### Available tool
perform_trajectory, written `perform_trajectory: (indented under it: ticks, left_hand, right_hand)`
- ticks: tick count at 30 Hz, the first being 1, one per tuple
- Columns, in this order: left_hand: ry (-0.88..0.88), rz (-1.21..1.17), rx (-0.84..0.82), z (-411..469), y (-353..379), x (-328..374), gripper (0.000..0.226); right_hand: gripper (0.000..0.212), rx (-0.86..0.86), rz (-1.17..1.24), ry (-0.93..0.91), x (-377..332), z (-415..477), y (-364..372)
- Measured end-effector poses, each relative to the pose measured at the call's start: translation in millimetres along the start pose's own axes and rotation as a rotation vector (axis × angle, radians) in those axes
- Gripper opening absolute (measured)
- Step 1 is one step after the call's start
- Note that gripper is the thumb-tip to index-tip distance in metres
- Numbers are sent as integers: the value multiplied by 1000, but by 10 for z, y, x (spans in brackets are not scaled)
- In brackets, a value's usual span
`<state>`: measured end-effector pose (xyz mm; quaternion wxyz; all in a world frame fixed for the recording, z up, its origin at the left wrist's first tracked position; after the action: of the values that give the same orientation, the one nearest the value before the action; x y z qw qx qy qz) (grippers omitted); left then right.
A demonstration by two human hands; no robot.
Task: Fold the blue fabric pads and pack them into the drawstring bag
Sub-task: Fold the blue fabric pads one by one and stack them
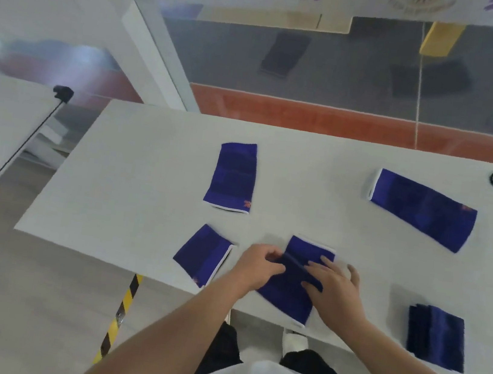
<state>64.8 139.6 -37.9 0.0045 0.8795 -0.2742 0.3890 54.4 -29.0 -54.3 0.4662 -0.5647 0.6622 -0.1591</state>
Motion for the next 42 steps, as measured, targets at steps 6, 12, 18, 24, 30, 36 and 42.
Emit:
perform_trajectory:
  ticks: [6,12,18,24,30,36,42]
  left_hand:
    - [218,-21,141,-445,-205,208,54]
    - [257,-105,59,-931,-438,329,37]
    - [303,-366,79,-1327,-589,105,30]
    - [221,-786,357,-1379,-621,-524,33]
    - [211,-1060,405,-1385,-540,-963,28]
    - [157,-885,391,-1413,-807,-1211,33]
    - [114,-806,305,-1341,-1104,-1254,29]
  right_hand:
    - [21,-88,294,-229,-335,-66,-521]
    - [21,-404,376,-426,-893,-125,-993]
    - [24,-659,685,-414,-1196,-166,-1071]
    - [25,-659,727,-292,-1155,-6,-688]
    - [27,-684,851,-145,-1193,85,-231]
    - [33,-630,830,-59,-1400,294,-18]
    - [19,-504,841,-18,-1726,532,28]
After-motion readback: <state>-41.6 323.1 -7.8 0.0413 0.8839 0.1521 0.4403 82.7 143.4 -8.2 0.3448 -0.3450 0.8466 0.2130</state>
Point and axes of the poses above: each hand's wrist, its own z-axis towards the middle knuckle, its own y-axis out of the palm, x = y × z, the point moved 8 cm from there along z, towards the middle knuckle, and after that the axes turned 13 degrees about -x, right-handed, at the moved point
